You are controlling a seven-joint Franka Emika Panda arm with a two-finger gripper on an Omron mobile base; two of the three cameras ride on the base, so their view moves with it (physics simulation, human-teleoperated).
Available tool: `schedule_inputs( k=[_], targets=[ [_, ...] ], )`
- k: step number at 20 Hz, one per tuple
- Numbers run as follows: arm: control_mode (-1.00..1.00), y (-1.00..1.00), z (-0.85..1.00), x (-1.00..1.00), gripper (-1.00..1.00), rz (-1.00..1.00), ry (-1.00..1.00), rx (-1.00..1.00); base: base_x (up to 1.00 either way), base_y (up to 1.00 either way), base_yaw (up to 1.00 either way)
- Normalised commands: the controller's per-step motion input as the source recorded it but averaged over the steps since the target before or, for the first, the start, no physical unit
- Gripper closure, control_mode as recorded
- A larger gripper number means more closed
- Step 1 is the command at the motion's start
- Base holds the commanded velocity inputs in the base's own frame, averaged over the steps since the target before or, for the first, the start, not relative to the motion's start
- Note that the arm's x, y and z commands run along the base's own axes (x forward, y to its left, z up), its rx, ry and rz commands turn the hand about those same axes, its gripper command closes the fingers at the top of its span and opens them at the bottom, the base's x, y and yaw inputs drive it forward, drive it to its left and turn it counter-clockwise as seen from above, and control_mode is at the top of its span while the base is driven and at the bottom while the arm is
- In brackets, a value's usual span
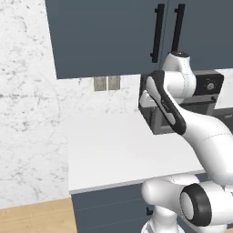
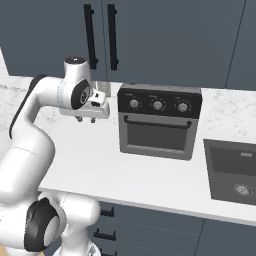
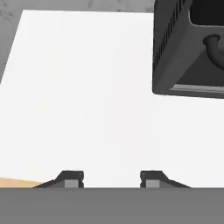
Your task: Navigate to the stove.
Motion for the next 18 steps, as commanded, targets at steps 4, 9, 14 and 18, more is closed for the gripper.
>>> schedule_inputs(
  k=[4,9,14,18],
  targets=[
    [-1.00,-0.12,-0.04,-0.49,-1.00,0.00,0.00,0.00,0.00,0.00,0.00],
    [-1.00,-0.11,-0.21,-0.77,-1.00,0.00,0.01,-0.01,0.00,0.00,0.00],
    [-1.00,0.00,-0.38,-0.50,-1.00,0.00,0.07,-0.08,0.00,0.00,0.00],
    [1.00,0.00,-0.39,-0.33,-1.00,0.00,0.05,-0.09,-0.10,0.00,0.00]
  ],
)
